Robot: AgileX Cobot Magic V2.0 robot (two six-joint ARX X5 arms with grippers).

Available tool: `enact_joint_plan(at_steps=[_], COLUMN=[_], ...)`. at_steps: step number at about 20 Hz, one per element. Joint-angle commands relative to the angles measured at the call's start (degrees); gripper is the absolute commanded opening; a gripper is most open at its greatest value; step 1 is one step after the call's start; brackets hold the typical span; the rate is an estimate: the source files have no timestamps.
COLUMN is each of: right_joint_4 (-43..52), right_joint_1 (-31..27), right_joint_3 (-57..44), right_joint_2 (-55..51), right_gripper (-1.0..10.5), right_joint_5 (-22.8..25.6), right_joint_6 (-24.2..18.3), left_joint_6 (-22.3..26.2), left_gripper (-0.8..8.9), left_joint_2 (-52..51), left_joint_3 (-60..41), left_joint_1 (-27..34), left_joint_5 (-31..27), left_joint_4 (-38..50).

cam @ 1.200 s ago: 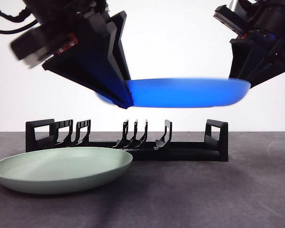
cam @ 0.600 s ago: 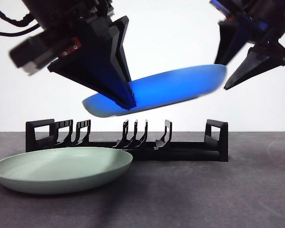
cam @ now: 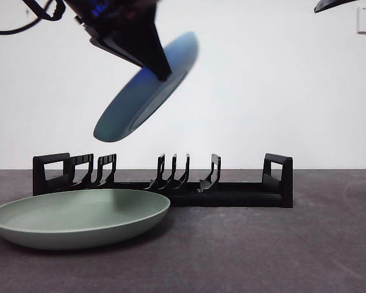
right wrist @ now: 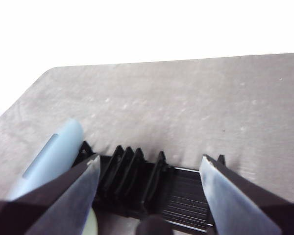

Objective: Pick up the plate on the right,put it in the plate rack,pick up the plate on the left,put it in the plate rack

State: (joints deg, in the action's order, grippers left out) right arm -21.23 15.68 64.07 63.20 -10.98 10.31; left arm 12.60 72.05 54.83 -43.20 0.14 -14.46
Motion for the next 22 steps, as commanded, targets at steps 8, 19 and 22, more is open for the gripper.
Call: enact_joint_plan(at_steps=[8,19,22], right_joint_4=[-1.5,-1.6,-1.6], right_joint_1=[0.0,0.2,0.2], right_joint_3=[-0.1,-0.1,-0.1], right_joint_2=[0.5,0.5,0.5], right_gripper=[3.4,3.4,3.4], right_joint_5=[2.4,2.3,2.3], right_joint_6=[0.3,0.8,0.8], left_joint_6=[-16.5,-21.9,-21.6], left_gripper=[-0.10,-0.10,-0.10], left_joint_2=[-0.3,4.2,6.4], left_joint_3=[3.0,3.1,3.1], left_joint_1=[23.6,32.7,33.6], left_joint_5=[32.6,40.2,40.2], left_joint_4=[8.1,14.1,14.1])
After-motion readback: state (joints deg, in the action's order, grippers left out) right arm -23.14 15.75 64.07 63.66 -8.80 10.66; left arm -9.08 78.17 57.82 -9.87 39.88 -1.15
